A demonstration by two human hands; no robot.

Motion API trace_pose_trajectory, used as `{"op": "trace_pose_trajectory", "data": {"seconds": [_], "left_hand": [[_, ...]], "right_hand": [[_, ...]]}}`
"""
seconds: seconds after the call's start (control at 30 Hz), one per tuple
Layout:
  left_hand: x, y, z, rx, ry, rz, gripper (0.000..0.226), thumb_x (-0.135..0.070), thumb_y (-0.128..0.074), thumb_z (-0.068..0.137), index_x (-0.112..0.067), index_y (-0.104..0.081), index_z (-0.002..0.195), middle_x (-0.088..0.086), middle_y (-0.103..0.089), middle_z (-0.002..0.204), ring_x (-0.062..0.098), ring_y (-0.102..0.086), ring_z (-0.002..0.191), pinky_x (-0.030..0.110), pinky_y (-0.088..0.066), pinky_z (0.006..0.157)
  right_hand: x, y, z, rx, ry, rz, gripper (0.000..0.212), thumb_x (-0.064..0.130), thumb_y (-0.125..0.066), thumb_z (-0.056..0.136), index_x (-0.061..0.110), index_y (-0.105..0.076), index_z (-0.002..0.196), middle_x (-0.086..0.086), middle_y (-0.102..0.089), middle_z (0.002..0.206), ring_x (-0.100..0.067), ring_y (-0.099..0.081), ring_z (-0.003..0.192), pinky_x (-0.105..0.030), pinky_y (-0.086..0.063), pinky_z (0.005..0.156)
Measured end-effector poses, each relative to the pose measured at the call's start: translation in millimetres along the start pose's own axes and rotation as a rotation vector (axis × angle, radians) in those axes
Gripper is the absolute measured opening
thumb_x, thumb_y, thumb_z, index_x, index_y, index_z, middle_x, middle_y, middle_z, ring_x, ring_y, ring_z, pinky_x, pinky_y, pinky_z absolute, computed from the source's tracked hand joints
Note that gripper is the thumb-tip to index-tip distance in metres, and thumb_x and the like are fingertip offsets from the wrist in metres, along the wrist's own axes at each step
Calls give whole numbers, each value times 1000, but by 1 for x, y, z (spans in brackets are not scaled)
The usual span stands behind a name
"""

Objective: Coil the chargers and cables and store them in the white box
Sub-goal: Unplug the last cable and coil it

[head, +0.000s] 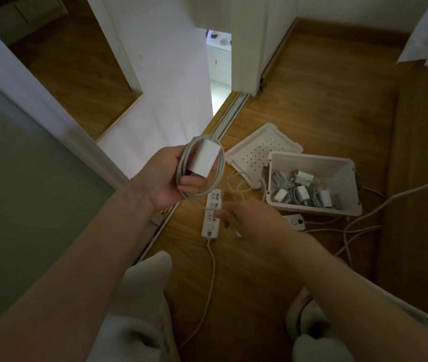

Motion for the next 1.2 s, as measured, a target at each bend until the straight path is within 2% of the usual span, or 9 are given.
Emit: {"op": "trace_pose_trajectory", "data": {"seconds": [0.1, 0.27, 0.37, 0.43, 0.5, 0.6, 0.8, 0.97, 1.2], "left_hand": [[-3, 6, -5, 13, 6, 165, 34, -35, -43, 86, -9, -65, 90, 8, -56, 70, 4, -35, 34, 14, -20, 33], [-4, 12, -11, -22, 43, 554, 42, -42, -38, 89, -8, -62, 96, 3, -47, 52, 6, -32, 34, 17, -22, 34], [0, 6, -12, 35, 84, 762, 51, -49, -40, 82, -3, -60, 92, 2, -43, 48, 10, -31, 36, 20, -24, 37], [5, 8, -12, 61, 128, 894, 55, -51, -41, 81, 0, -57, 95, 5, -44, 52, 13, -33, 40, 21, -26, 41], [9, 16, -10, 30, 171, 1017, 56, -51, -44, 82, 0, -56, 103, 10, -51, 64, 15, -40, 47, 22, -31, 43], [11, 31, -4, -81, 169, 1157, 38, -43, -43, 92, -9, -57, 98, 9, -54, 69, 12, -46, 47, 20, -36, 44], [19, 33, 7, -106, 107, 1296, 24, -41, -43, 95, -18, -49, 94, 4, -57, 80, 11, -49, 54, 21, -43, 51], [14, 35, 16, -300, -22, 1332, 19, -41, -39, 97, -25, -43, 87, 1, -55, 83, 11, -47, 60, 22, -41, 52], [8, 29, 17, -426, -138, 1236, 22, -39, -34, 99, -18, -41, 97, 1, -53, 82, 12, -50, 60, 24, -43, 52]], "right_hand": [[-22, 22, -1, -55, -43, 22, 32, 44, -35, 95, 23, -53, 78, 10, -50, 66, -5, -48, 56, -18, -41, 56], [-38, 40, -2, -176, -37, 152, 36, 44, -46, 91, 19, -59, 68, 5, -49, 56, -10, -42, 49, -20, -36, 52], [-34, 44, -3, -188, -6, 146, 33, 44, -47, 90, 20, -61, 71, 2, -56, 63, -15, -48, 54, -26, -42, 55], [-34, 45, -4, -169, -13, 118, 31, 42, -47, 90, 20, -61, 74, 0, -58, 67, -17, -51, 57, -27, -42, 56], [-33, 48, -4, -166, -24, 67, 27, 41, -49, 91, 24, -59, 72, 4, -55, 64, -11, -47, 55, -21, -37, 52], [-33, 57, -5, -232, -60, -2, 27, 43, -50, 91, 24, -60, 75, 6, -55, 62, -7, -45, 51, -18, -32, 49], [-33, 68, -12, -411, -158, 5, 31, 45, -46, 92, 20, -64, 86, 11, -52, 61, -1, -46, 52, -15, -30, 48], [-9, 54, -17, -381, -109, 67, 31, 38, -39, 96, 19, -63, 95, 7, -55, 66, -3, -44, 51, -13, -30, 49], [-1, 55, -22, -432, -100, 147, 31, 33, -38, 98, 19, -65, 99, 7, -50, 58, -3, -39, 46, -15, -30, 49]]}}
Point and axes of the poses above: each hand's wrist, its own z-axis towards the middle knuckle, its own y-axis out of the back of the hand, x = y × z, the point moved 7 cm from there along z, towards the middle knuckle
